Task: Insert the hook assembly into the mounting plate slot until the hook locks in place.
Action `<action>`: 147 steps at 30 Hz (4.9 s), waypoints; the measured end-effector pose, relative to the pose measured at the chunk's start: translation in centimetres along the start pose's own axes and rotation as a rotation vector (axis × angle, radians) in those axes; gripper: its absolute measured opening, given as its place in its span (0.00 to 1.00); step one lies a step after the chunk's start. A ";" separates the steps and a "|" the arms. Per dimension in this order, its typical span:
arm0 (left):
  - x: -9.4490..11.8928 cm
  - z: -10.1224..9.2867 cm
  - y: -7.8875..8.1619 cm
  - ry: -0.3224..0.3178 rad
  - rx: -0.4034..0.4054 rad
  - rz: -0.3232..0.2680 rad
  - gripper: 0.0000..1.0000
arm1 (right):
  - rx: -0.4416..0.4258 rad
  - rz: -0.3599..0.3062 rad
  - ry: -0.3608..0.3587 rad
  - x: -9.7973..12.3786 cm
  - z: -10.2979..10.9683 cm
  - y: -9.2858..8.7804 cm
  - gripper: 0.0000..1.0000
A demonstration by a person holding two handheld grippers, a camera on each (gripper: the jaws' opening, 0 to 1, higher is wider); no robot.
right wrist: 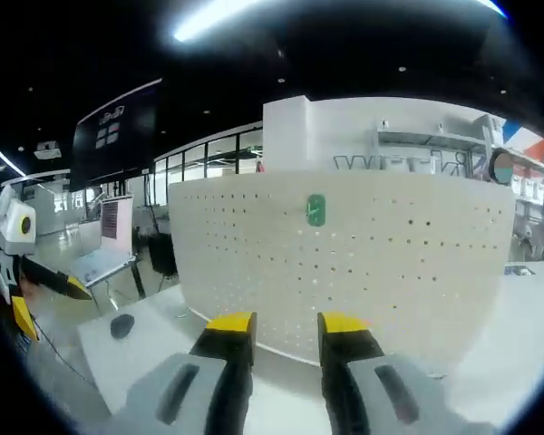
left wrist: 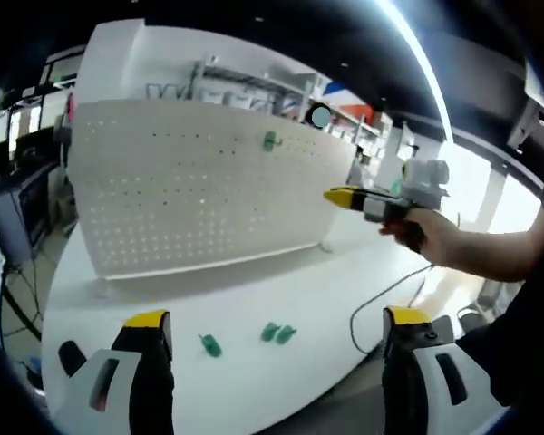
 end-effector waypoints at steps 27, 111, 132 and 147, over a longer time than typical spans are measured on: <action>0.0 -0.7 -2.5 -0.017 0.009 0.093 0.98 | -0.145 0.211 0.121 5.0 3.4 -8.0 0.27; -2.0 2.8 -8.4 0.077 0.022 0.388 1.00 | 0.408 0.827 0.694 -6.6 7.6 -18.7 0.00; -2.1 2.1 -6.3 0.071 -0.009 0.344 1.00 | 0.016 0.640 0.540 -5.1 6.5 -13.0 0.00; -3.0 -0.1 -2.5 0.000 0.001 0.246 0.99 | -0.296 0.293 0.407 -2.9 7.6 -6.4 0.00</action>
Point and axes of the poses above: the point that each gripper's makers call its tool centre point, and the gripper's own axes: x roughly backward along the fingers, z roughly to its left, y roughly out of its top, the point moved 7 cm from there along x, roughly backward along the fingers, and after that the axes turned 9 degrees about y, right-handed, at the moved point
